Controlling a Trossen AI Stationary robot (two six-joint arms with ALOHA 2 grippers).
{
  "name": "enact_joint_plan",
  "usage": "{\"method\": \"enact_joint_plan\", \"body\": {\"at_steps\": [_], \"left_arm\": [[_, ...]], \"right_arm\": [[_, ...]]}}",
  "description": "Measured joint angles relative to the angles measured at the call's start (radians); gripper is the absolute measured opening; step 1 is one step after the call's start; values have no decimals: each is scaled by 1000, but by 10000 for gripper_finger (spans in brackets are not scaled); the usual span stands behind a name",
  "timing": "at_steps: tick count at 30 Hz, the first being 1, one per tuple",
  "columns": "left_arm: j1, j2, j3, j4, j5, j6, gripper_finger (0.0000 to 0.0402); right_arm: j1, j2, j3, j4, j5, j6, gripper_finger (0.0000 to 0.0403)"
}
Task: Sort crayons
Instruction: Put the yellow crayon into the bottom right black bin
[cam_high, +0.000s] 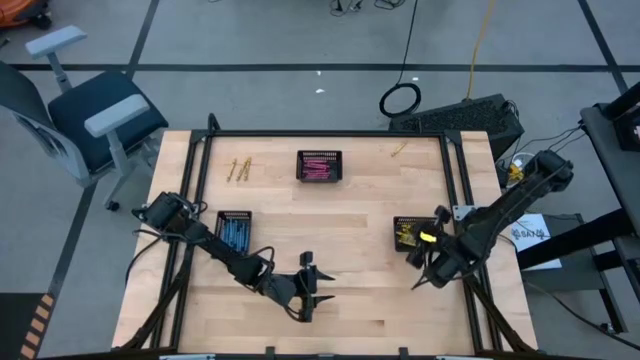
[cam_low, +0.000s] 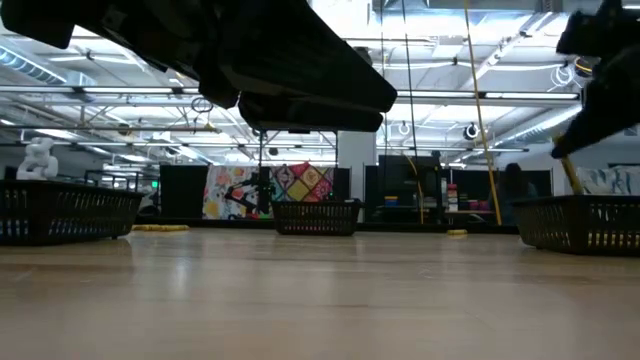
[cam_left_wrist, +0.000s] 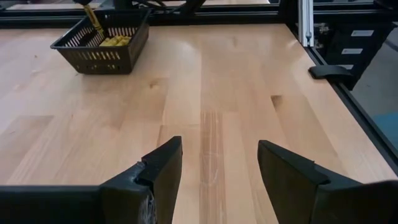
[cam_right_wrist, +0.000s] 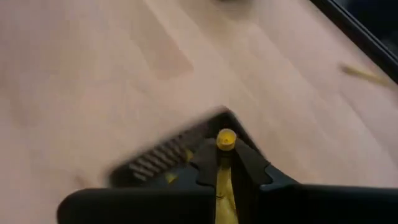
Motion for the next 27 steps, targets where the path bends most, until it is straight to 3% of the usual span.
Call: {"method": "enact_joint_plan", "body": {"at_steps": [4,9,23,27], "left_arm": [[0,0,0,0,0,0,209],[0,0,0,1,-1,0,209],[0,0,0,1,-1,0,210],[0,0,0,0,-1,0,210]], "right_arm": [[-30,28,0,-136,-135,93,4],[-52,76,0,-149,-256,76,12],[-74,177,0,-149,-272,54,113],[-58,129,0,-129,-183,71,120]]}}
